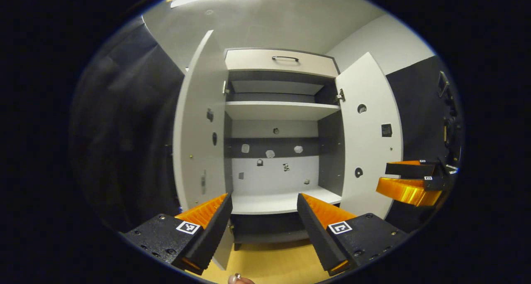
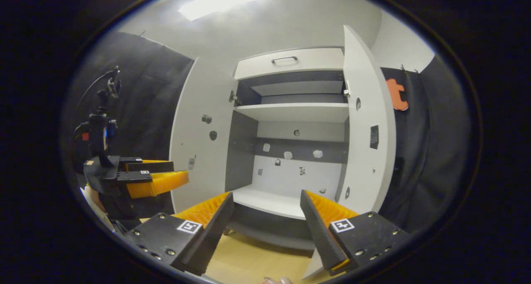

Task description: Open the right door of the double-door shoe cabinet with the right hand, and open the left door with the left hand.

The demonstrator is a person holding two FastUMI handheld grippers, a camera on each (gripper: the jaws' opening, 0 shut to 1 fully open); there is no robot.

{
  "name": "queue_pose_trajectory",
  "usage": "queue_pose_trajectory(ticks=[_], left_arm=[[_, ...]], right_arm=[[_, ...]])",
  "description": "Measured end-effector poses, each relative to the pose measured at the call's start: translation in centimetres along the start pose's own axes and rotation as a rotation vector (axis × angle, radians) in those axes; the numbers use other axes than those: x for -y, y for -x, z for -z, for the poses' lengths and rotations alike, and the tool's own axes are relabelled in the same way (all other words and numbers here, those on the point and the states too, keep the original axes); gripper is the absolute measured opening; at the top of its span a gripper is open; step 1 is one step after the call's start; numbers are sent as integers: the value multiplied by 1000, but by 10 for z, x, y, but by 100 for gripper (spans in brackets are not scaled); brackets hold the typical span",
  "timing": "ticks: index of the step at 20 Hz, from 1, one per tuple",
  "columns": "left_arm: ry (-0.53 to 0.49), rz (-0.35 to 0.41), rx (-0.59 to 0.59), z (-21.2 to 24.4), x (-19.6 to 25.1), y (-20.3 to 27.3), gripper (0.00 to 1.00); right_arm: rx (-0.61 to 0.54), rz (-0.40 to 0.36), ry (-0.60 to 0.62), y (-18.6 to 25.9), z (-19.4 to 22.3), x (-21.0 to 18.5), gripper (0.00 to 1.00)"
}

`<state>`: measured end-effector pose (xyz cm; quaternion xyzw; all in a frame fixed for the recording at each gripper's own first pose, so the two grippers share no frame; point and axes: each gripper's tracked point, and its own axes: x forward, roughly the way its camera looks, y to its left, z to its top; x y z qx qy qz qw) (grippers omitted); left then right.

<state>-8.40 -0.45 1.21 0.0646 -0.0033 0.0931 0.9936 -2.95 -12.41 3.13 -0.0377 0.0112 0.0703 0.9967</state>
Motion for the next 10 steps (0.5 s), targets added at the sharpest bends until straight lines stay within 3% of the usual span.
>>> queue_pose_trajectory(ticks=[5,10], left_arm=[[40,133,4,5,51,-28,96],[43,184,2,9,68,-49,96]], right_arm=[[12,60,29,5,-1,10,97],[77,92,43,5,-11,11,97]])
